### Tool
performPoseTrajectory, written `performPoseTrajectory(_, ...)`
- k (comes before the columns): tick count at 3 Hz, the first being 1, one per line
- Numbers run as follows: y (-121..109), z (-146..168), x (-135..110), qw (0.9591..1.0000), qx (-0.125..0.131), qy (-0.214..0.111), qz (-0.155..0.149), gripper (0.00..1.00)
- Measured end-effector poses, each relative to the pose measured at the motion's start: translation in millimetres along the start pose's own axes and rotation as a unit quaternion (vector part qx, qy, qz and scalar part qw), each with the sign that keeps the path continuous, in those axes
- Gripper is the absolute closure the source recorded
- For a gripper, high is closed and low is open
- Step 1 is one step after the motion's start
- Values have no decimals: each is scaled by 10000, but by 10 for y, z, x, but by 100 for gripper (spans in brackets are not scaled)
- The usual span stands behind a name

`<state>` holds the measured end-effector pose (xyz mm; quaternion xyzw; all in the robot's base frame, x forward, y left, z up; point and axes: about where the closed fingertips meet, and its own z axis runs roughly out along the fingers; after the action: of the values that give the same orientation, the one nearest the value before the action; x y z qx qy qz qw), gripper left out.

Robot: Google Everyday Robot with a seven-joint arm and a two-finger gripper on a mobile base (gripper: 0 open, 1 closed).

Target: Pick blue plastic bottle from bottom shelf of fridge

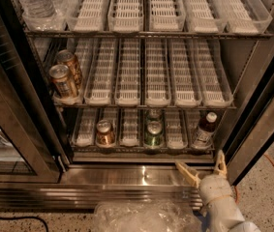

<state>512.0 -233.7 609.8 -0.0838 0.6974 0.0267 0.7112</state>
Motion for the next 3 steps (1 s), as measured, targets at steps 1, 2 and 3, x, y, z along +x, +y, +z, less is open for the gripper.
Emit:
performPoseTrajectory(1, 1, 2, 1, 10000, 0, 0, -3, 34)
performPoseTrajectory(2, 0, 14, 17, 10000, 17, 22, -4, 33)
performPoseTrajectory(3, -52, 101, 15, 9999, 120, 33, 63, 32)
